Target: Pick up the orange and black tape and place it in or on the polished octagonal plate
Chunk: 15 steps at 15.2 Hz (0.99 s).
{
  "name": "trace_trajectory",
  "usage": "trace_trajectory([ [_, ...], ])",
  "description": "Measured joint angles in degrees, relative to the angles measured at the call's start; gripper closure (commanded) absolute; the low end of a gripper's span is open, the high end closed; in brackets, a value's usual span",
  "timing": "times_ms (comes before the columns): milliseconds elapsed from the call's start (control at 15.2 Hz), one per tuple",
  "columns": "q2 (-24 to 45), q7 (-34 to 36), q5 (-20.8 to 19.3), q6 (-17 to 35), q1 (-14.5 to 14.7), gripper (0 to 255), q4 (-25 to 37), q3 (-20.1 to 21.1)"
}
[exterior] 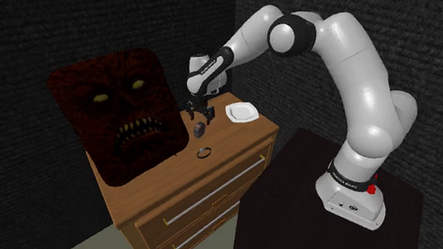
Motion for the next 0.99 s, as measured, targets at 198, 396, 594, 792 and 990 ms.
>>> trace_trajectory([
  [198, 1.8, 1.0, 0.8, 4.9, -0.2, 0, -0.9, -0.2],
  [396, 4.0, 1.3, 0.8, 6.2, 0.1, 0, 0.4, -0.3],
  [594, 5.4, 1.3, 0.8, 7.2, 0.2, 0, 0.8, -0.4],
  [792, 5.6, 1.3, 0.8, 7.4, 0.2, 0, 0.8, -0.4],
  [990, 5.6, 1.3, 0.8, 7.4, 0.2, 255, 0.8, -0.4],
])
